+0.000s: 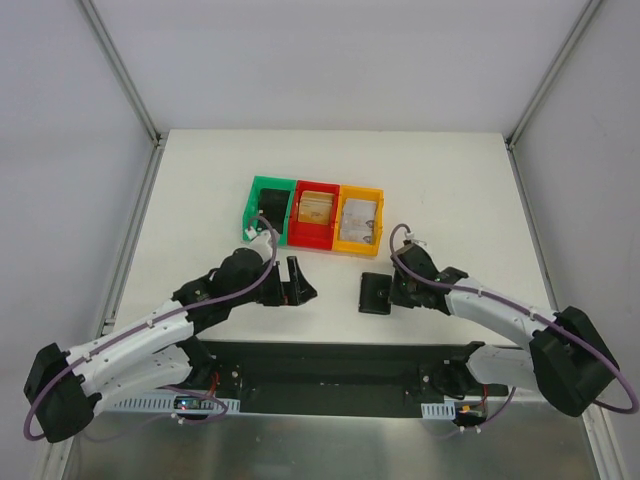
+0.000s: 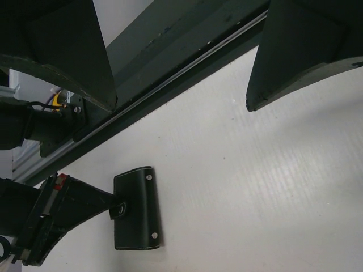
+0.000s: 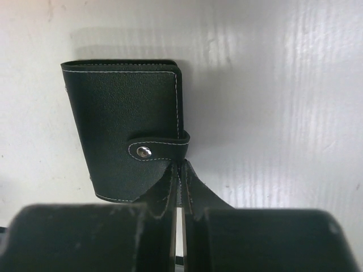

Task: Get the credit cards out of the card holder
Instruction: Open the card holder at the center of the board.

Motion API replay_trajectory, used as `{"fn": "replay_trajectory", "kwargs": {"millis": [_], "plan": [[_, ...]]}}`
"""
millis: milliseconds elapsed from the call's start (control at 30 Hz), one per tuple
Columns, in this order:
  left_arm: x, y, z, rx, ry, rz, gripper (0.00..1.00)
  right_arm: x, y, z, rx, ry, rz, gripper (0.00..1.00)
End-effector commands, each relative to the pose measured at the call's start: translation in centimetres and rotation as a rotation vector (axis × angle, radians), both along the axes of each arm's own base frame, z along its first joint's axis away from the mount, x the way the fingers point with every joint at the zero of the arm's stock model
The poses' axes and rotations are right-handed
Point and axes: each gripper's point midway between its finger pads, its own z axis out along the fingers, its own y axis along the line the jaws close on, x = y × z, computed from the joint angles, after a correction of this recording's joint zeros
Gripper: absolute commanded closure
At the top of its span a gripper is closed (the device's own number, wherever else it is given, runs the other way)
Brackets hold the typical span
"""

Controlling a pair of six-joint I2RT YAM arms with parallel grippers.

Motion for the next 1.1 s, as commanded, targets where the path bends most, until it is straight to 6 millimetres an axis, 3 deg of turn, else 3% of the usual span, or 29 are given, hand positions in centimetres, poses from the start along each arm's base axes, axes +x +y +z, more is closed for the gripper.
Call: {"fn": "replay_trajectory", "kwargs": {"millis": [0, 167, 300, 500, 700, 833, 1067], "plan": [[0.4, -2.9, 0.2, -0.073, 0.000, 0.001, 0.04, -2.5, -1.2, -1.8, -0.074, 0.072, -0.010, 0.97], [1.3, -4.1, -0.4, -0.055, 0.018, 0.024, 0.04, -2.0, -2.0, 0.8, -0.079, -0.006, -0.005, 0.62], [2.4, -4.6, -0.2, -0.048, 0.009, 0.049, 0.04, -1.8, -2.4, 2.4, -0.070, -0.051, 0.004, 0.51], [3.4, -6.5, -1.0, -0.031, 0.045, 0.033, 0.08, -0.7, -3.0, 2.8, -0.024, -0.084, -0.016, 0.47], [3.8, -8.6, -1.7, -0.027, 0.069, -0.011, 0.16, 1.0, -1.1, 2.3, 0.111, -0.087, 0.021, 0.41], [3.7, -9.0, -2.6, -0.004, 0.078, -0.025, 0.23, 1.3, 0.6, 2.0, 0.155, -0.060, 0.084, 0.43], [3.6, -9.1, -4.3, 0.042, 0.090, -0.051, 0.35, 0.9, 1.9, 0.5, 0.181, -0.019, 0.111, 0.50]]}}
